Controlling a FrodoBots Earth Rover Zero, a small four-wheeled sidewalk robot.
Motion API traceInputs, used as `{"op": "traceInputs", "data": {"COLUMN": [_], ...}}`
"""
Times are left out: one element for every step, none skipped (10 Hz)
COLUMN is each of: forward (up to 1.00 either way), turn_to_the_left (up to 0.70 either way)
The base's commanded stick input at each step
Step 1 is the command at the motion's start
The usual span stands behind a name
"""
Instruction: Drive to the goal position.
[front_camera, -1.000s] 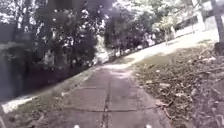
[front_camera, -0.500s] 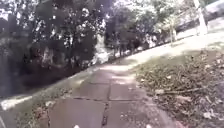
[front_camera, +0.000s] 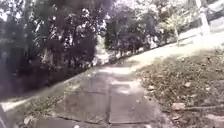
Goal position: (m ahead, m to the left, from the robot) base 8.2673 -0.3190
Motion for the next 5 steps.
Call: {"op": "traceInputs", "data": {"forward": [1.00, 1.00, 1.00, 1.00, 1.00], "turn_to_the_left": [0.00, -0.02, -0.20, -0.33, -0.13]}}
